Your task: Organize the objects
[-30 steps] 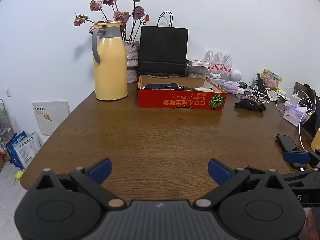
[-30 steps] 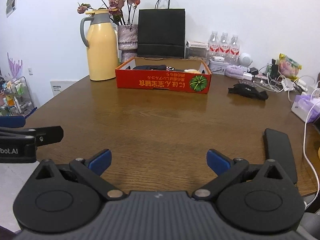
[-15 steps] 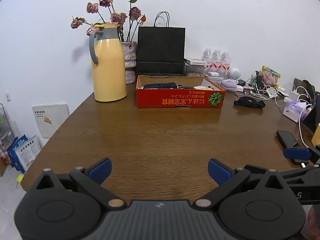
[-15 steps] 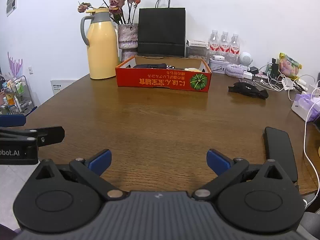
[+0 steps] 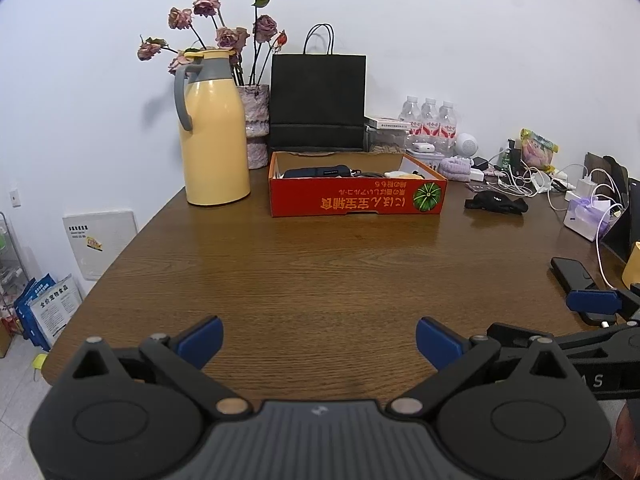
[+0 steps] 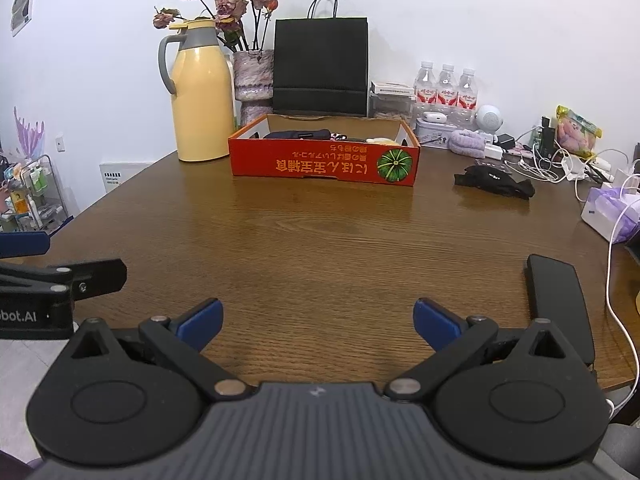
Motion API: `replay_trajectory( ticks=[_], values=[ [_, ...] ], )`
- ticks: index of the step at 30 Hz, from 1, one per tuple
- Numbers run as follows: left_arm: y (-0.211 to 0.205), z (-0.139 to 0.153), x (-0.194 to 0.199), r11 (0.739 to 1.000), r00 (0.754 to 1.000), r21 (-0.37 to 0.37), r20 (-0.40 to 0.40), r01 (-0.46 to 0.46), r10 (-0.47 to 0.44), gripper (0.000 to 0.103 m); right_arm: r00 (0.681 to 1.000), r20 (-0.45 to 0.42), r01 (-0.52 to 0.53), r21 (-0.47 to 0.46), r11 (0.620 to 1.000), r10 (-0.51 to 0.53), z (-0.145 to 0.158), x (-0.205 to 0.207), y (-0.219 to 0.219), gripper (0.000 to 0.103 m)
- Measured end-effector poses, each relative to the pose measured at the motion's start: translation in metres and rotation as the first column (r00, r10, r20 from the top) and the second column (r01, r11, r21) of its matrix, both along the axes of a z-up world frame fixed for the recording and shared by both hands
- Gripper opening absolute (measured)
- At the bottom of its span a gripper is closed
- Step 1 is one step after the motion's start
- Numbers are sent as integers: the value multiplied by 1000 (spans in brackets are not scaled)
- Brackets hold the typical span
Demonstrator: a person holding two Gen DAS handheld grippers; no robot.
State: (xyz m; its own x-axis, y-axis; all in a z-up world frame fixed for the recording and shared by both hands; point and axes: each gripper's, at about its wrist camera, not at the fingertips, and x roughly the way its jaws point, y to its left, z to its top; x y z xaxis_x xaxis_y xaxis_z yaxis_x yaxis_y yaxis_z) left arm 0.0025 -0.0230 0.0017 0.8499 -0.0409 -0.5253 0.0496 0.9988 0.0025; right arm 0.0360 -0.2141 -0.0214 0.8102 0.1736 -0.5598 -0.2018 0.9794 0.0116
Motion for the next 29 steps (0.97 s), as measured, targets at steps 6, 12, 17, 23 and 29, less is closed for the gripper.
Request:
replay_trajectory(
  ticks=[6,12,17,23,29],
  values=[
    [-2,-2,-1,1000,1000,2,-2,11,-11,103,999,-35,-19,58,998,21,0,4,-6,103],
    [2,-5,4,1000,999,13,-37,29,-28,103,998,-58,0,75,997,4,0,7,-11,103],
    [5,-9,7,999,996,7,-78,37,-36,103,998,-66,6,79,997,-1,-1,8,-14,103],
    [6,-7,5,999,998,5,-62,32,-31,103,998,-65,-10,73,997,15,0,7,-8,103],
    [8,-7,4,999,998,-10,-45,51,-51,103,997,-69,-12,72,997,17,-1,8,-7,103]
  ],
)
